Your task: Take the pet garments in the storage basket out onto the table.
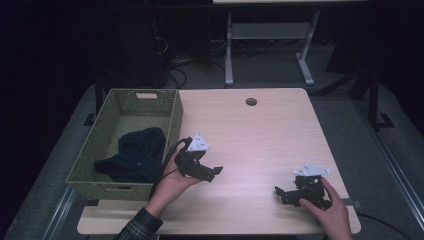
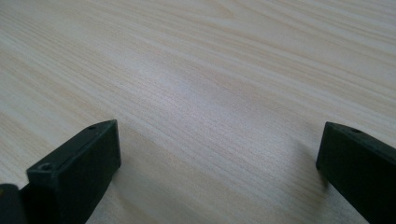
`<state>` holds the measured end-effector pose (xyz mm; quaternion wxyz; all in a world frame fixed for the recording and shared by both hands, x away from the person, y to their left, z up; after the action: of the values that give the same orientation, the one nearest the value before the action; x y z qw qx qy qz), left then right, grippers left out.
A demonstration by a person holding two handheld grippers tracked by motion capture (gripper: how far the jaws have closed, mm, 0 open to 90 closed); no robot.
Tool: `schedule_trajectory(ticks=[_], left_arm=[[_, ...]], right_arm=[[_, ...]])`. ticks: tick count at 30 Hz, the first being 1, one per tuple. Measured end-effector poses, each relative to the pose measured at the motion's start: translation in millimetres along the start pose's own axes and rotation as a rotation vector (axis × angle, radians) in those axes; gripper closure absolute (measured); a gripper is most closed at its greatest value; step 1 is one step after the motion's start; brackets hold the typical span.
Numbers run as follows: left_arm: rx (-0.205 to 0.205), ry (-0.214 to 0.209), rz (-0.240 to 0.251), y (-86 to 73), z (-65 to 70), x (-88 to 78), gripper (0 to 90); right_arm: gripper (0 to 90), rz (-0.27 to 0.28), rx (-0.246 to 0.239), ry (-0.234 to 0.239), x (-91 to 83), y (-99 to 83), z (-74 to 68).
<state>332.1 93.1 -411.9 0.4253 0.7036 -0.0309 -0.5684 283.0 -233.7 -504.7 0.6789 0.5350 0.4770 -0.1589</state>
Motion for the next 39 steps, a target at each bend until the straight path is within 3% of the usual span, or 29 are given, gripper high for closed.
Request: schedule_trajectory(ticks=[14, 21, 39], left_arm=[[0.003, -0.015, 0.013, 12.3, -5.4, -14.9, 13.9], [-0.010, -0.016, 0.049, 20.2, -15.5, -31.5, 13.9], [-0.070, 0.012, 0.077, 8.6, -40.3, -59.1, 14.0]], right_arm=[[0.0, 0.000, 0.000, 0.000, 0.0, 0.0, 0.0], [0.0, 0.000, 0.001, 0.000, 0.0, 0.0, 0.0], [0.0, 0.000, 0.001, 0.000, 0.0, 0.0, -0.1]])
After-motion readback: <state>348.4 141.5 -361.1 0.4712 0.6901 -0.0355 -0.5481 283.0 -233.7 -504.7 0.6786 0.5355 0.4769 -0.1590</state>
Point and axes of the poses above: each handheld gripper's, and its own axes: x roughly forward along the jaws, y roughly out of its top, z roughly to its right, the point moved 3 cm from there along x, roughly forward along the jaws, and after that the axes turned 9 degrees about -z, right-handed, at the moved point
